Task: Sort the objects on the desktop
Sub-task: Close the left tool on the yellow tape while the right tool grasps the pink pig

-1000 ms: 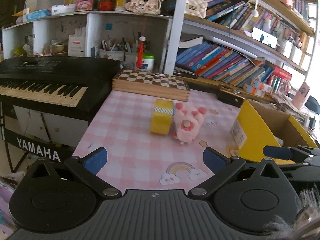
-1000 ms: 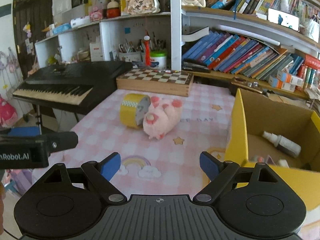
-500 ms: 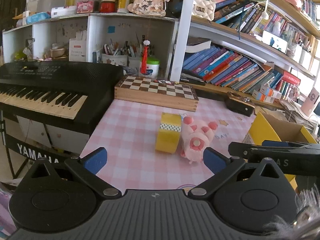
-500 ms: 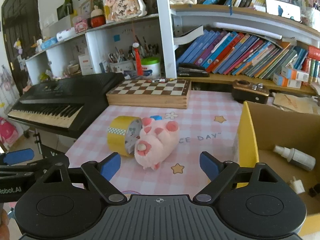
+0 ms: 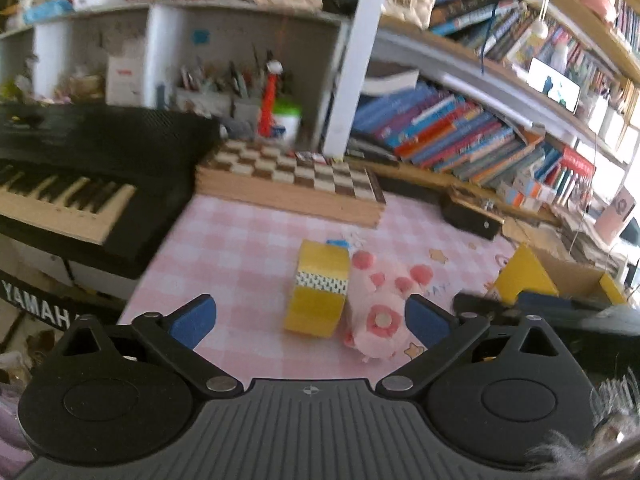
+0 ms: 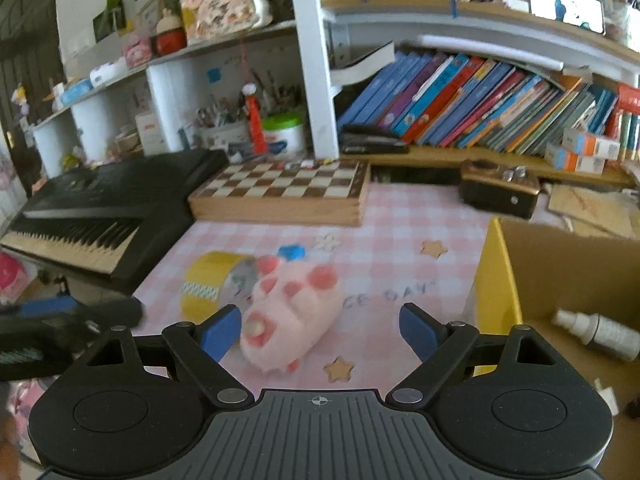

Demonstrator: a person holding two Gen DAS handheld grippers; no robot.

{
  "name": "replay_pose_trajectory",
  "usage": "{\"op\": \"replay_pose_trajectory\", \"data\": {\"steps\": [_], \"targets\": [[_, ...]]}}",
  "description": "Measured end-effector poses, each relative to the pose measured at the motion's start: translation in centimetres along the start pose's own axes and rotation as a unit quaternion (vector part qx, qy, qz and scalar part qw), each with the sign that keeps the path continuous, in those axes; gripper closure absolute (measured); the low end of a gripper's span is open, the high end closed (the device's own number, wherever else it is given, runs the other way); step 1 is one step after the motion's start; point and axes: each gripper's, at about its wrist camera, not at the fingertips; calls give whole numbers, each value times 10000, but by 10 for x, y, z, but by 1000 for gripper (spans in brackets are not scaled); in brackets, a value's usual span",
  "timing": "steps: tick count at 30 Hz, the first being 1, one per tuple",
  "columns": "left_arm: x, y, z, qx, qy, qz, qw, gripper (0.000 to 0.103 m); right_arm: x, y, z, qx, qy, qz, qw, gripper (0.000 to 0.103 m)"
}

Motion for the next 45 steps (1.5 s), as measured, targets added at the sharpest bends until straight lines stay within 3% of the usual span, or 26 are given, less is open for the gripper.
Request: {"op": "replay_pose_trajectory", "data": {"steps": [11,12,15,17,22,27,30,37,39,41,45], "targets": [[-9,5,-75,289,123,-301,9991,22,-16,-14,-29,122,27,-264,9996,15],[-10,7,-82,362,133,-351,9986,28,-16,-14,-31,120,35,-267,9996,15],[-13,15,-98,572,111,-603,9965,57,-17,-14,-39,204,18,-311,9993,15],[-14,17,-101,635,124,-709,9954,63,-16,-13,-44,283,-10,-326,9991,15],[-9,14,-79,567,76,-649,9963,63,-14,-10,-59,480,-47,-456,9978,15],[11,10,-43,473,-34,165,9987,64,-8,0,-82,846,-136,-557,9948,15],[26,17,-26,527,-23,945,9941,64,-4,10,-98,1142,-186,-586,9916,15],[35,33,8,540,-73,2029,9777,65,9,26,-124,1442,-261,-347,9886,15],[34,30,13,461,-118,2047,9777,65,10,29,-127,1496,-336,-294,9877,18],[31,26,19,381,-136,1943,9801,65,12,31,-129,1534,-532,-290,9863,34],[24,19,35,241,-109,1658,9858,65,13,30,-119,1503,-689,-208,9860,43]]}}
Point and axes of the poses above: each gripper's, at about its wrist camera, not at the fingertips, and z roughly against the way its jaws point, x to its left, y to its underside, and after that the axes turned 14 degrees about -x, right-handed
